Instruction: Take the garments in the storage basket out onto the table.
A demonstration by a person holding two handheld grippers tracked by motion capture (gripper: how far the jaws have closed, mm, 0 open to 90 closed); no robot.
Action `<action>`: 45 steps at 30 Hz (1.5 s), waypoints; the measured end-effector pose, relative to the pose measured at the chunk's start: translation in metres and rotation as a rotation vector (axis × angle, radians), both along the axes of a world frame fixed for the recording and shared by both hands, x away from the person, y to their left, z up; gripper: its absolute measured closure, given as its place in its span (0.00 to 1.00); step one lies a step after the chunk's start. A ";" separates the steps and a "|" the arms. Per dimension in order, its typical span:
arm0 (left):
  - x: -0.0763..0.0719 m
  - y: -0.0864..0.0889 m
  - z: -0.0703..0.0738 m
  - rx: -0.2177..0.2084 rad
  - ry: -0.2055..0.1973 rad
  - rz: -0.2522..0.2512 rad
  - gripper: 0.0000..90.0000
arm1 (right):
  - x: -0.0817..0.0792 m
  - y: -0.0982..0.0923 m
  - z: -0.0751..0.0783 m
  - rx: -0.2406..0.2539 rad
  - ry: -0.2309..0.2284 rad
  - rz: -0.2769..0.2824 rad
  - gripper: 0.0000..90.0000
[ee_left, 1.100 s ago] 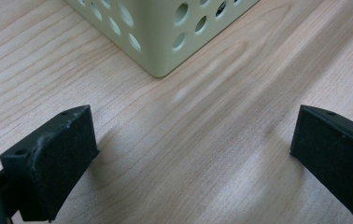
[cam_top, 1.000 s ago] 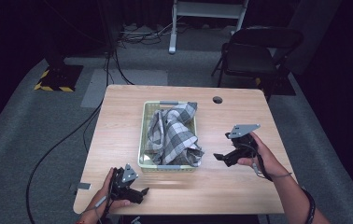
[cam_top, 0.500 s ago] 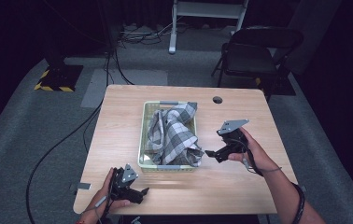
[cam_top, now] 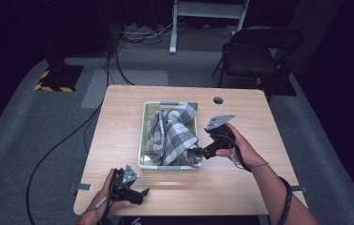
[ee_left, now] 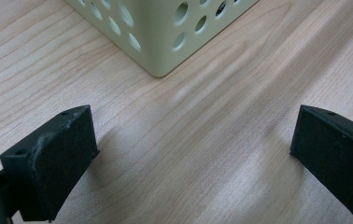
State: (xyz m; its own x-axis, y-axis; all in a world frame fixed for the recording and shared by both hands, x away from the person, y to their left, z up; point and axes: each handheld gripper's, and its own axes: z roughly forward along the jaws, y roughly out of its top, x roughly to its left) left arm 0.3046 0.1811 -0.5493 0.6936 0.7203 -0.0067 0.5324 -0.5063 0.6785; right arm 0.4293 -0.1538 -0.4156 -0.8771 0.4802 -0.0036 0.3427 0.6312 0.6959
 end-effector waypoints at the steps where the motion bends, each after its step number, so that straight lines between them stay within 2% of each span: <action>1: 0.000 0.000 0.000 0.000 0.000 0.001 0.00 | 0.001 0.003 0.000 0.002 0.002 -0.001 0.04; 8: 0.000 0.000 0.000 0.000 -0.001 -0.001 0.00 | 0.008 0.023 -0.003 0.011 0.035 0.002 0.04; 19: 0.000 0.000 0.000 0.000 -0.001 -0.001 0.00 | 0.024 0.048 0.000 0.035 0.083 -0.027 0.04; 25: 0.000 0.000 0.000 0.000 -0.001 -0.001 0.00 | 0.031 0.069 0.000 0.013 0.096 -0.050 0.04; 34: 0.000 0.000 0.000 0.000 -0.002 -0.002 0.00 | 0.042 0.094 -0.008 -0.024 0.116 -0.101 0.04; 38: 0.000 0.000 0.000 0.001 0.000 -0.001 0.00 | 0.046 0.100 -0.010 -0.022 0.136 -0.124 0.04; 45: -0.001 0.000 0.000 0.002 0.000 -0.001 0.00 | 0.051 0.115 -0.011 -0.073 0.135 -0.232 0.03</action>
